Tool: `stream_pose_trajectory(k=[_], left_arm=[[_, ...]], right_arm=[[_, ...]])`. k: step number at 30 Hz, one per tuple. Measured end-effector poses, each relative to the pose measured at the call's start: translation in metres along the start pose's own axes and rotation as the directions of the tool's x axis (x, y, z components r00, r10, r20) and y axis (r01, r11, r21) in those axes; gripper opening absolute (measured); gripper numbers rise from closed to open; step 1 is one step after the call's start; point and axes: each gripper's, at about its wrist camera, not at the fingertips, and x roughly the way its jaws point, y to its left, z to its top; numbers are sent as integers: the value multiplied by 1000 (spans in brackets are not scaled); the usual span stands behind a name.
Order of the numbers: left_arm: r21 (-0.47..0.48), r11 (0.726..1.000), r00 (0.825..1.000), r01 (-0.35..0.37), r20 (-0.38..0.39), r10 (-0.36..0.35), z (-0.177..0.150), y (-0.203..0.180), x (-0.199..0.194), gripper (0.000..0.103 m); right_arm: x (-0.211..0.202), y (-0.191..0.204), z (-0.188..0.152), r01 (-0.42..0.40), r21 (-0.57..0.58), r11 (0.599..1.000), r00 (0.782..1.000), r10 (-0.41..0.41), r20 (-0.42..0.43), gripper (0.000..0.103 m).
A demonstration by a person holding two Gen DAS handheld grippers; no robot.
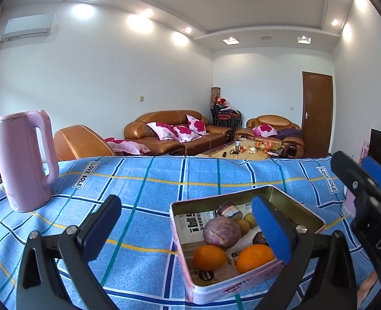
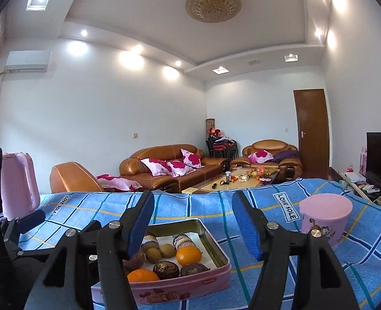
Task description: Organize fruits
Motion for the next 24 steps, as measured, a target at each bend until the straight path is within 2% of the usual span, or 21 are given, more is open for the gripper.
stream_pose_trajectory(k=[24], left_arm=[[5, 1000, 1000, -5, -11, 5, 0, -1, 2, 103]], right_arm=[[2, -3, -1, 11, 15, 1000, 1000, -10, -13, 67]])
